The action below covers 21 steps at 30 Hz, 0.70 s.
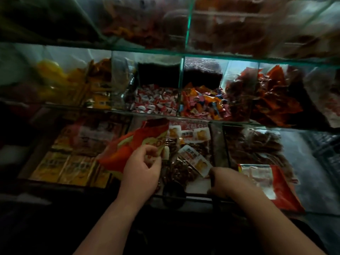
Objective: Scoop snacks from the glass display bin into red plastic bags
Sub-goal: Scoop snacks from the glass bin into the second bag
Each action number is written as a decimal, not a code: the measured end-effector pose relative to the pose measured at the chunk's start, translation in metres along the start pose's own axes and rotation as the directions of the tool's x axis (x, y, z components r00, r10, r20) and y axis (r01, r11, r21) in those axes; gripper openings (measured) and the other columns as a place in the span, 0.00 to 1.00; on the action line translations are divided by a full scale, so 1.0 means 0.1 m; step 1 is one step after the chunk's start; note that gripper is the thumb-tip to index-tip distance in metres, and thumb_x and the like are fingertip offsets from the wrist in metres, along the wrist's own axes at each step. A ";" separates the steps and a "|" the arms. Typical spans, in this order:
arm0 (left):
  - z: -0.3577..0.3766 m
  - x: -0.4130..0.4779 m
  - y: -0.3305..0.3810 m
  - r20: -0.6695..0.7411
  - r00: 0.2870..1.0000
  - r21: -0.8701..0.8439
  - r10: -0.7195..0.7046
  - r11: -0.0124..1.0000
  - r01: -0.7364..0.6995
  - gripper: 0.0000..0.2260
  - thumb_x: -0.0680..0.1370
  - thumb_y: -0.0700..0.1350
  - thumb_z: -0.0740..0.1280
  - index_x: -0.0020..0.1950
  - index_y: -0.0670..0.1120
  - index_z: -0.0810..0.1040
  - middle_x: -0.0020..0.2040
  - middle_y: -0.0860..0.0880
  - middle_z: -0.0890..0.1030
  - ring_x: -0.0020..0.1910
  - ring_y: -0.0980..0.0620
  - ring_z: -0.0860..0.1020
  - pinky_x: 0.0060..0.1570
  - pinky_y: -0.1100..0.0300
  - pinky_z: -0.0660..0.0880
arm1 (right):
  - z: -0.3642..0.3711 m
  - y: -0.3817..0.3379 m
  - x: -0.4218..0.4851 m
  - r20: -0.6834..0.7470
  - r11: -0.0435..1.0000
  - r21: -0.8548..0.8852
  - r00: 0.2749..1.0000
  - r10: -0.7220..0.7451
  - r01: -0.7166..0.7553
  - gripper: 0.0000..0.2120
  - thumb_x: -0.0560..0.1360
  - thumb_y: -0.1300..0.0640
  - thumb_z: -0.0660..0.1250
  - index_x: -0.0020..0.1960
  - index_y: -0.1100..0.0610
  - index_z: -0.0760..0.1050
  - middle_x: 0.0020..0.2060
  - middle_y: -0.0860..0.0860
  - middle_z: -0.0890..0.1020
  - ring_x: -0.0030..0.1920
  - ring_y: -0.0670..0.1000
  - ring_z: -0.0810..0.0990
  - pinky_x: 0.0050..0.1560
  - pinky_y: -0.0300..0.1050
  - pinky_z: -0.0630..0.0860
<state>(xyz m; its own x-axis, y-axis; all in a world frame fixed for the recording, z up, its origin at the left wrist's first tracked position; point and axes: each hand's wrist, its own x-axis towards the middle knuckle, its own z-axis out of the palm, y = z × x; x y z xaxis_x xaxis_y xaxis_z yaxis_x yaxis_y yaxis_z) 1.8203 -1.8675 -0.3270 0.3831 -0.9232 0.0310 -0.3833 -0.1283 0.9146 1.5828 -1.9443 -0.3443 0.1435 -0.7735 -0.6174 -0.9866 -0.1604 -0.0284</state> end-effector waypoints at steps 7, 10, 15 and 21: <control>0.58 -0.12 -0.01 0.327 0.945 -0.015 -0.004 1.000 0.009 0.10 0.79 0.47 0.71 0.48 0.65 0.78 0.37 0.56 0.80 0.30 0.59 0.76 0.28 0.62 0.74 | 0.02 0.12 0.04 0.121 0.989 0.140 0.991 -0.061 0.044 0.26 0.71 0.52 0.75 0.68 0.43 0.74 0.64 0.48 0.78 0.61 0.53 0.79 0.62 0.50 0.78; 0.69 -0.09 -0.06 0.430 0.903 0.071 0.007 0.997 -0.042 0.12 0.78 0.47 0.72 0.50 0.65 0.77 0.43 0.60 0.80 0.40 0.63 0.78 0.34 0.69 0.74 | -0.16 0.24 -0.19 0.114 0.958 0.257 0.980 -0.162 0.128 0.32 0.67 0.51 0.75 0.69 0.37 0.71 0.63 0.47 0.78 0.59 0.50 0.79 0.59 0.46 0.78; 0.83 -0.07 -0.08 0.734 0.676 0.237 -0.066 0.957 -0.165 0.22 0.79 0.49 0.71 0.72 0.61 0.72 0.63 0.64 0.73 0.52 0.64 0.76 0.51 0.71 0.71 | -0.39 0.30 -0.55 0.115 0.665 0.732 0.937 -0.330 0.145 0.28 0.69 0.68 0.73 0.61 0.41 0.79 0.53 0.52 0.85 0.50 0.61 0.86 0.52 0.57 0.84; 0.87 -0.06 0.06 0.604 0.794 0.123 0.070 0.976 -0.179 0.09 0.82 0.43 0.66 0.59 0.51 0.83 0.52 0.52 0.82 0.52 0.55 0.80 0.54 0.50 0.78 | -0.20 0.22 -0.73 -0.331 0.403 0.787 0.871 -0.362 0.467 0.15 0.72 0.61 0.79 0.55 0.48 0.82 0.48 0.45 0.86 0.48 0.43 0.85 0.48 0.36 0.81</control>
<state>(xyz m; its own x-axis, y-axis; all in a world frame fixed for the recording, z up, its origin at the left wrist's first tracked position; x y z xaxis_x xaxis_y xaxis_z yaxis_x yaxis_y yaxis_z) 1.7432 -1.8941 -0.3571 -0.2299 -0.9608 -0.1549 -0.5463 -0.0043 0.8376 1.5519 -1.9037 -0.2845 0.5079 -0.8188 -0.2676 -0.3915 0.0573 -0.9184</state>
